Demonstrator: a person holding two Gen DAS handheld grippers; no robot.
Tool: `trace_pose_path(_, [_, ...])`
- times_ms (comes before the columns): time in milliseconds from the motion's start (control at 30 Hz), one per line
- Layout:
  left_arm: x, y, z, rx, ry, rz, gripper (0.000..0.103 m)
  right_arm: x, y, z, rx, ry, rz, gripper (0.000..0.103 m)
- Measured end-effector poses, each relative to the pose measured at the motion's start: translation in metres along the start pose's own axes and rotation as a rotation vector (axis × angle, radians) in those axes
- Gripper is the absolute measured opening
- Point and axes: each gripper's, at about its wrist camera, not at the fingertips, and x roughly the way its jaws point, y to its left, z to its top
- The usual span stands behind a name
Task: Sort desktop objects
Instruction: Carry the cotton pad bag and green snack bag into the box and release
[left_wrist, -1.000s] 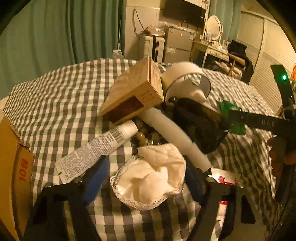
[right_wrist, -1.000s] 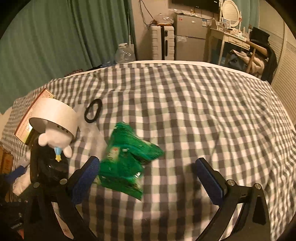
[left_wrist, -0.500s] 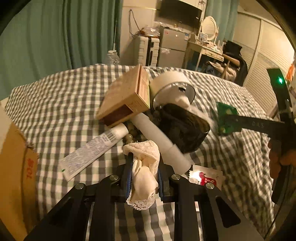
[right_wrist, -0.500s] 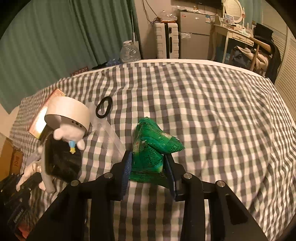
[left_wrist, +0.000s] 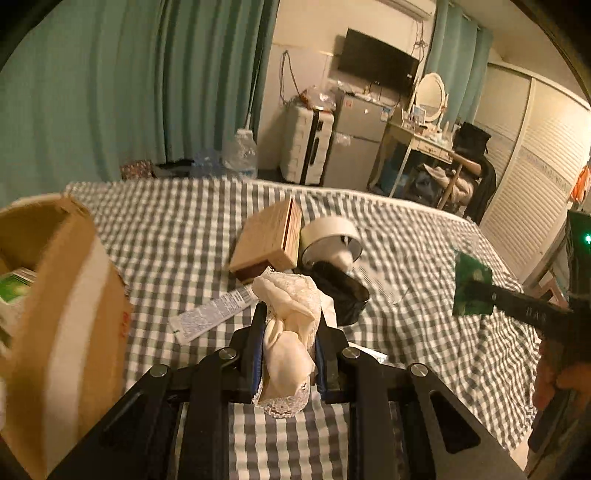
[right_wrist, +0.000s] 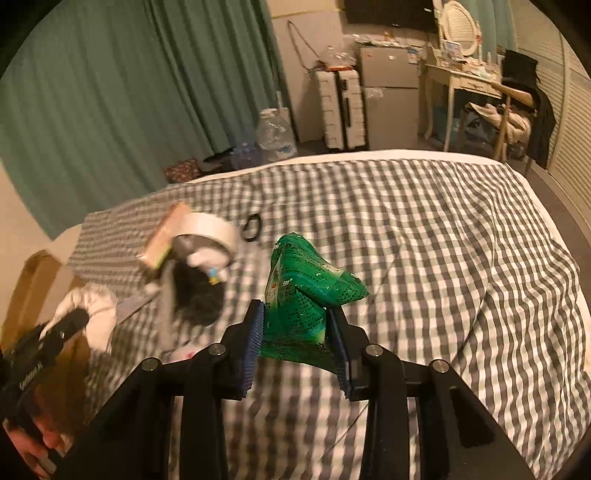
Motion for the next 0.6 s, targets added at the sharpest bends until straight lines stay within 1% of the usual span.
trace_pose_path(100, [-0.021, -0.006, 0.001, 0.031, -0.020, 0.012, 0.022, -0.019, 0.018, -0.009, -0.027, -0.014, 0.019, 0.034])
trace_pose_path(167, [-0.028, -0.011, 0.002, 0.045, -0.027, 0.014, 0.022, -0.030, 0.034, -0.014, -0.064, -0.023, 0.025, 0.034])
trace_pose_path(300, [-0.048, -0.005, 0.005, 0.039, -0.032, 0.047, 0.022, -0.047, 0.063, -0.021, -0.097, -0.028, 0.070, 0.034])
trace_pose_path(400, [-0.064, 0.007, 0.011, -0.008, -0.055, 0.052, 0.022, -0.056, 0.090, -0.022, -0.117, -0.030, 0.117, 0.034])
trace_pose_path(533, [-0.102, 0.045, 0.025, -0.115, -0.135, 0.087, 0.022, -0.067, 0.143, -0.016, -0.180, -0.047, 0.202, 0.034])
trace_pose_path(600, [-0.117, 0.064, 0.029, -0.147, -0.170, 0.111, 0.022, -0.070, 0.174, -0.013, -0.218, -0.055, 0.248, 0.034])
